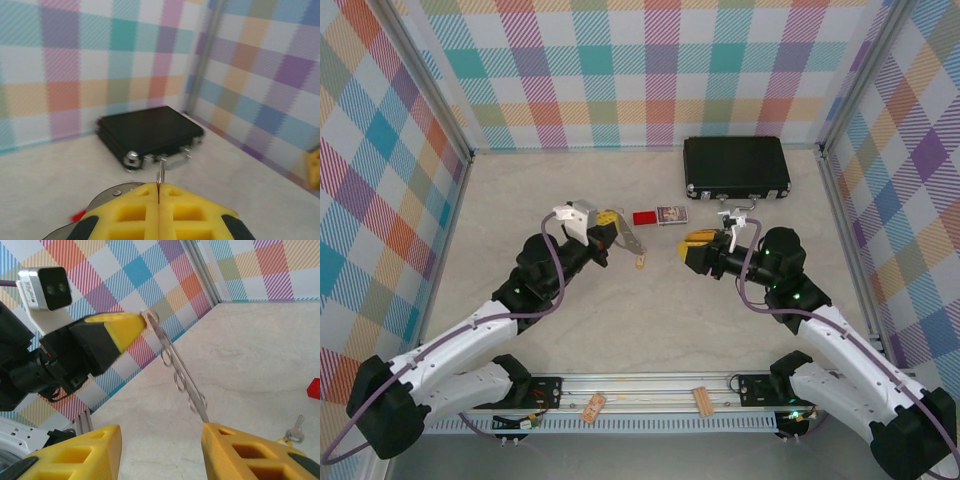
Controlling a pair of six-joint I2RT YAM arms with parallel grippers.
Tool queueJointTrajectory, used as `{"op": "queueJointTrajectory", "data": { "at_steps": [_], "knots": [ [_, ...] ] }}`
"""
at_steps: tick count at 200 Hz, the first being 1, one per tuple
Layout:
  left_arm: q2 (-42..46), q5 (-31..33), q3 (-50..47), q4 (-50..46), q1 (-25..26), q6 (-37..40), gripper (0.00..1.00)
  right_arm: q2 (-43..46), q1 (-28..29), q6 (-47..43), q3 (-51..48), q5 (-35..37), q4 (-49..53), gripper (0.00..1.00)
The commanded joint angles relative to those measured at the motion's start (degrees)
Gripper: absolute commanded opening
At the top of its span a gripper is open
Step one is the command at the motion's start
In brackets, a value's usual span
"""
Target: Put the keys on the keyring
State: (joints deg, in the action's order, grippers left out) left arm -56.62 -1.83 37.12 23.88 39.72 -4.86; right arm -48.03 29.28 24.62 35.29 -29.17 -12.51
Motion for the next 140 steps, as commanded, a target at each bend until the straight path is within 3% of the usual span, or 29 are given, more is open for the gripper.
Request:
{"op": "queueJointTrajectory", "data": {
  "at_steps": [1,38,98,140],
  "knots": [
    [-1.7,-11.9,2.4,3.0,0.4,-6.7,0.00,1.1,-0.1,-1.4,1.0,-0.9,0.1,0.43],
    [-4.7,-20.6,3.0,7.3,0.4,-12.4,0.00,2.1,-0.1,-4.0,0.6,-0.7,-0.6,0.43],
    [-8.5,-28.5,4.9,11.5,0.4,-17.2,0.00,-0.5,-0.1,-4.5,2.9,-3.1,0.4,0.38],
    [-8.8,-27.8,7.9,5.3,0.2,-20.1,0.00,-3.2,-0.1,-3.2,5.6,-4.2,1.8,0.39]
  ]
}}
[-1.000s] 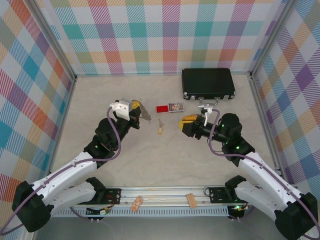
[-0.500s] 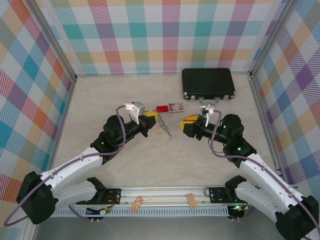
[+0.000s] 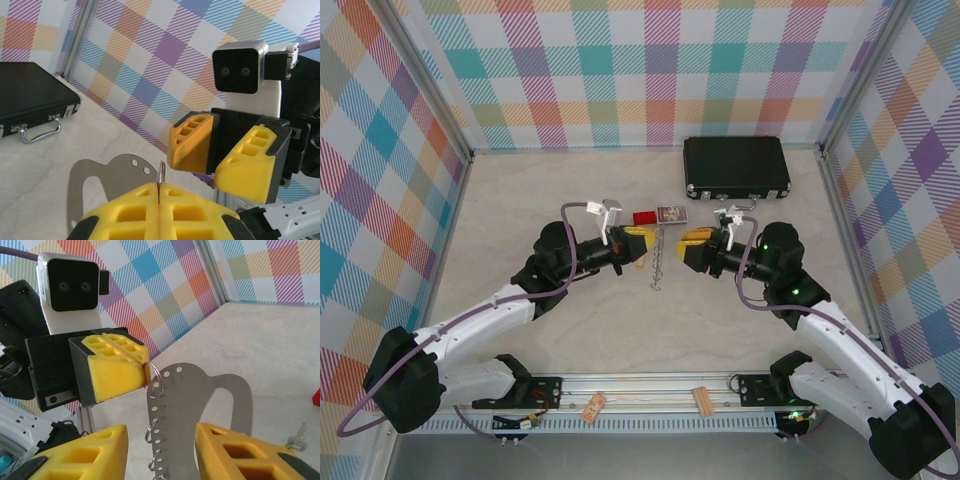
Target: Put the keys on the keyring
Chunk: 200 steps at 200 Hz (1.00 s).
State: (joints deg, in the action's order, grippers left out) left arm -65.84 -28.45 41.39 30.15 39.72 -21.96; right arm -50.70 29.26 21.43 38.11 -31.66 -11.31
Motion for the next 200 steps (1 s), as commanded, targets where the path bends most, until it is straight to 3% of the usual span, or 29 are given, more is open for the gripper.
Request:
{"op": "queueJointTrajectory", "data": {
  "at_steps": [1,84,200],
  "knots": [
    [0.5,-1.0,3.7,-1.1,0.2,-3.2,0.00,-0.6,-0.1,0.0,2.8,-1.7,0.5,0.39],
    [-0.5,5.4,8.5,-12.9,0.1,-8.8,0.00,0.2,-0.1,1.1,1.6,1.0,0.0,0.41],
    [-0.4,5.9,9.1,-14.7,0.1,-9.5,0.00,-0.4,-0.1,1.4,1.7,0.9,-0.2,0.41]
  ]
}}
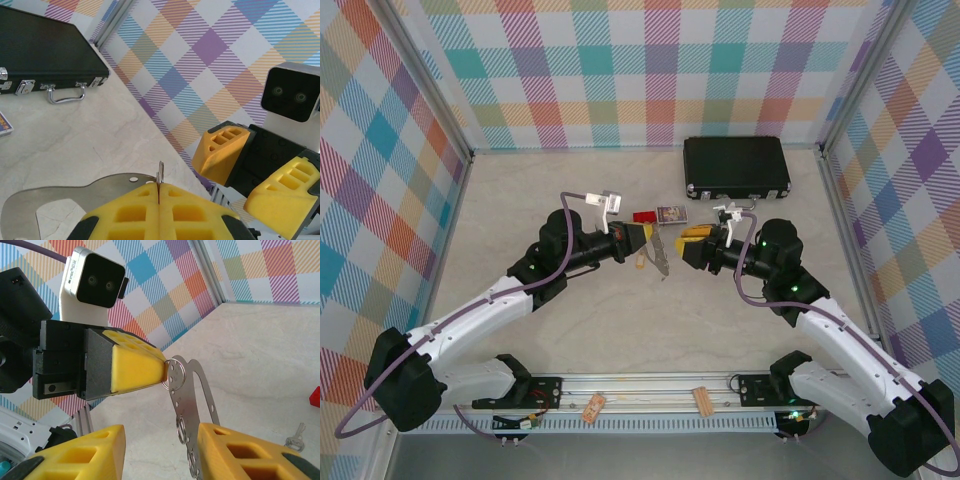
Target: Put the keys on the keyring
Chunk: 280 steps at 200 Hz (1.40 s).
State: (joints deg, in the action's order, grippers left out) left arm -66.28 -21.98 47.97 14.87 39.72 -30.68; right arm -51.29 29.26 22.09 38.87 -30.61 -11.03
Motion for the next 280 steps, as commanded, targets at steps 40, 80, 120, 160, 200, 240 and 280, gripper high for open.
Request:
{"op": "queueJointTrajectory", "data": {
  "at_steps": [40,80,120,160,200,240,280],
  "knots": [
    [0.1,-1.0,2.5,0.2,0.1,-0.3,0.00,-0.3,-0.1,0.6,1.0,-0.2,-0.1,0.41],
    [0.8,-3.7,0.6,2.3,0.2,7.4,0.00,-0.6,-0.1,-2.5,1.4,-0.4,1.0,0.40],
    [3.2,5.1,-3.1,3.5,0.7,22.3,0.00,0.4,-0.1,-6.0,2.7,2.7,5.5,0.42],
    [3.3,14.0,-10.3,17.8,2.9,40.0,0.00,2.2,-0.1,-7.9,2.5,5.9,8.5,0.43],
    [0.4,19.4,-15.5,32.5,4.0,49.6,0.00,2.5,-0.1,-7.9,2.5,7.3,9.7,0.44],
    [-1.7,26.4,-17.1,39.2,7.5,60.9,0.00,2.5,-0.1,-7.6,2.6,7.9,10.3,0.44],
    [-5.2,32.5,-18.5,46.4,11.6,69.8,0.00,2.1,-0.1,-7.1,2.9,7.9,10.6,0.44]
  ]
}}
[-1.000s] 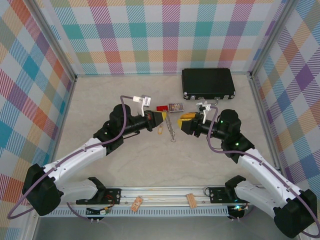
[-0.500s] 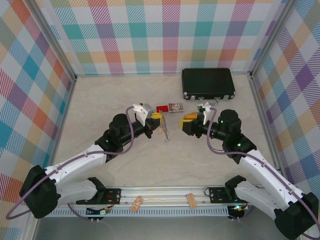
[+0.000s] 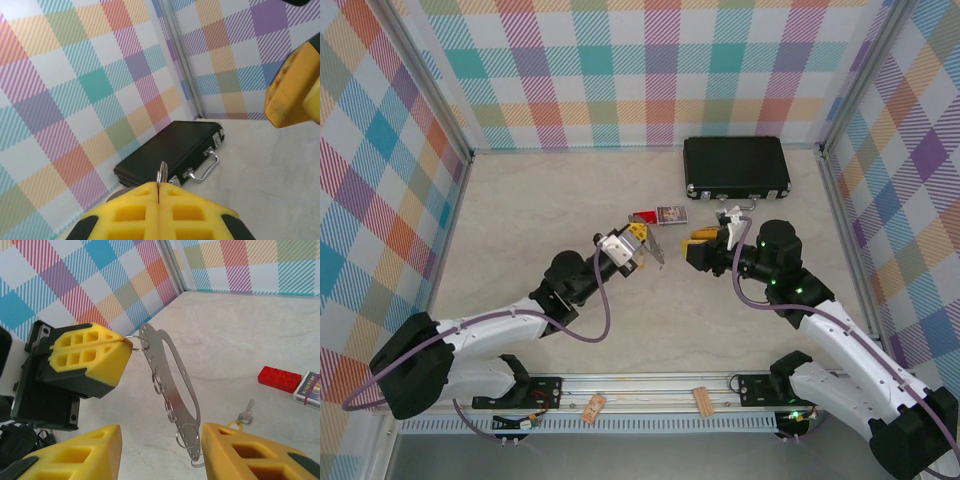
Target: Put the keys on the keyring
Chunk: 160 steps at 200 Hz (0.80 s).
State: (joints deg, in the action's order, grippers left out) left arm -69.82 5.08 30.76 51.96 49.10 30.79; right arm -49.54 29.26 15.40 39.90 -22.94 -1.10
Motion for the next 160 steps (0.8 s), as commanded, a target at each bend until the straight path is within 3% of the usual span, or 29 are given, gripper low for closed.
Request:
{"op": "queueJointTrajectory", "data": {
  "at_steps": [1,97,160],
  "knots": [
    [-1.7,5.5,-1.4,9.6,2.2,8.5,0.00,0.4,-0.1,-0.4,1.8,0.3,0.7,0.44],
    [-4.7,9.1,-3.0,17.1,5.2,14.0,0.00,0.8,-0.1,0.6,1.8,0.1,1.2,0.44],
    [-4.7,9.6,-3.1,16.4,5.7,14.6,0.00,0.7,-0.1,1.1,1.8,-0.1,1.2,0.44]
  ]
}}
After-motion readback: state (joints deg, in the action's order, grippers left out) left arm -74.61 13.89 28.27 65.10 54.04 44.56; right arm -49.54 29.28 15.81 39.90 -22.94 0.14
